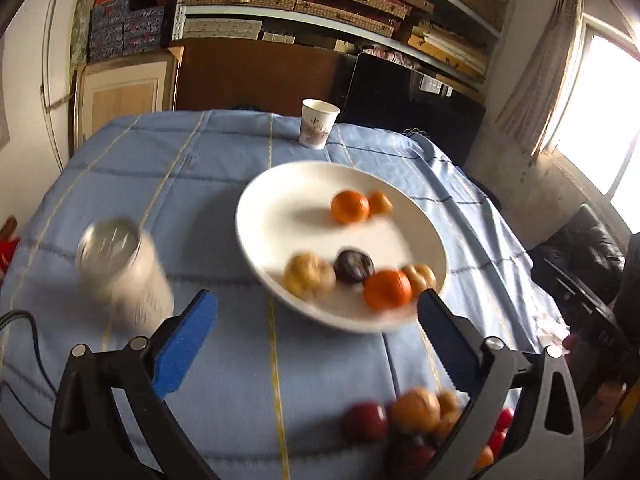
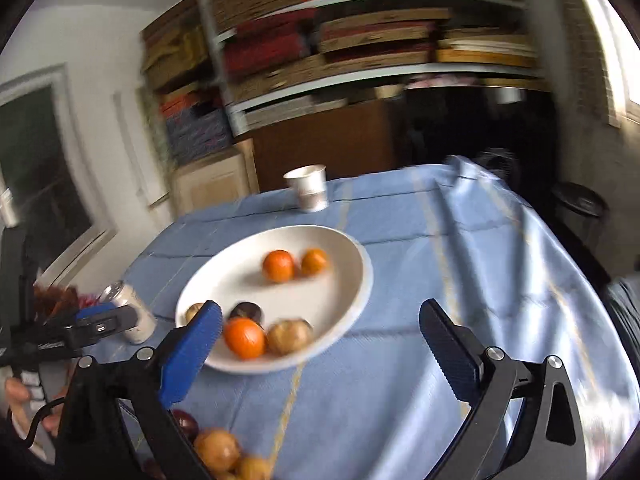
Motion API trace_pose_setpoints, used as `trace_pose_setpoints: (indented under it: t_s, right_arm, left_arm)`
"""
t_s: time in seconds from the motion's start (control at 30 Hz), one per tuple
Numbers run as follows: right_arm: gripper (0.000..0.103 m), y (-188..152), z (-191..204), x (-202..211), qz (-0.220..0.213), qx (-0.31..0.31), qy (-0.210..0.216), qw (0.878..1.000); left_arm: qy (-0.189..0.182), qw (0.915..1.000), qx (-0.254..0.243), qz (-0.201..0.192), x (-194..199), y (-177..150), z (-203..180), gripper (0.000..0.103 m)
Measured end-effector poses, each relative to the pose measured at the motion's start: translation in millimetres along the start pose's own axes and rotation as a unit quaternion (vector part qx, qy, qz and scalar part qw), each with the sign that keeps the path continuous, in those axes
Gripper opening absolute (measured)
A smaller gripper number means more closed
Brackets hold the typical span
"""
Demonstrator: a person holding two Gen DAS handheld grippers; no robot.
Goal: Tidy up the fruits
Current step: 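Carry both fruits to the white plate and release them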
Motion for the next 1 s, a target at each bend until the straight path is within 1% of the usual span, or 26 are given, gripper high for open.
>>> trace_pose_setpoints:
  t_s: [0.03, 0.07, 0.17, 0.23, 0.27, 0.33, 0.4, 0.47, 0.5, 0.57, 0.63, 0.67, 0.77, 0.8, 0.93, 1.0]
  right_arm:
    - [0.100, -7, 0, 8, 0.001, -0.008, 0.016, 1.000]
    - [0.100, -19, -1, 22, -0.001, -0.030, 0.038, 0.999]
    - [0.100, -47, -6, 55, -0.008, -0.092, 0.070, 0.993]
    - [0.100, -65, -8, 68, 0.013, -0.107, 0.078, 0.991]
    - [0.100, -78, -6, 71, 0.040, -0.102, 0.072, 0.991]
    - [0.100, -94, -3, 73, 0.070, -0.077, 0.038, 0.994]
    - [0.100, -102, 6, 85, 0.060, -0.010, -0.022, 0.998]
    - [0.100, -104, 21, 94, 0.058, 0.058, -0.058, 0.995]
    - [0.100, -104, 27, 97, 0.060, 0.079, -0.066, 0.993]
    - [0.100, -105, 39, 105, 0.053, 0.111, -0.069, 0.990]
    - [0.100, -105, 51, 113, 0.031, 0.141, -0.055, 0.988]
    - [0.100, -106, 51, 115, 0.030, 0.145, -0.050, 0.988]
    - [0.100, -111, 57, 113, 0.039, 0.143, -0.023, 0.989]
    - [0.100, -114, 59, 112, 0.044, 0.148, -0.021, 0.988]
    - [0.100, -123, 57, 106, 0.074, 0.167, -0.040, 0.982]
    - [0.099, -128, 57, 102, 0.086, 0.161, -0.031, 0.983]
  left_arm:
    - [-0.006, 1.0000, 0.005, 0.003, 7, -10, 2, 0.098]
    - [-0.010, 0.9999, 0.007, 0.003, 13, -18, 4, 0.098]
    - [-0.009, 0.9999, 0.002, -0.010, 34, -49, 10, 0.098]
    - [-0.001, 0.9998, -0.008, -0.017, 45, -68, 12, 0.098]
    - [0.002, 0.9997, -0.015, -0.021, 49, -76, 13, 0.098]
    - [0.020, 0.9987, -0.029, -0.037, 59, -92, 13, 0.098]
    - [0.034, 0.9977, -0.031, -0.050, 64, -103, 15, 0.098]
    - [0.036, 0.9977, -0.031, -0.049, 67, -112, 16, 0.098]
    - [0.037, 0.9976, -0.030, -0.050, 68, -115, 17, 0.098]
    - [0.035, 0.9975, -0.032, -0.053, 71, -118, 17, 0.098]
    - [0.034, 0.9973, -0.032, -0.056, 74, -121, 17, 0.098]
    - [0.033, 0.9973, -0.031, -0.057, 75, -121, 17, 0.098]
    - [0.030, 0.9975, -0.029, -0.057, 76, -122, 18, 0.098]
    - [0.029, 0.9976, -0.028, -0.057, 77, -123, 19, 0.098]
    - [0.038, 0.9972, -0.019, -0.061, 80, -124, 24, 0.098]
    - [0.039, 0.9975, -0.014, -0.058, 80, -124, 27, 0.098]
Point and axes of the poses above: each gripper's, at about its wrist camera, not at the fingertips, and x roughly against the way its jaws point, z to its left, y to its top, the point moved 5 cm from there along -x, roughly the way its jaws point, and after that the axes turned 10 degrees about x, right-handed, at the moved point
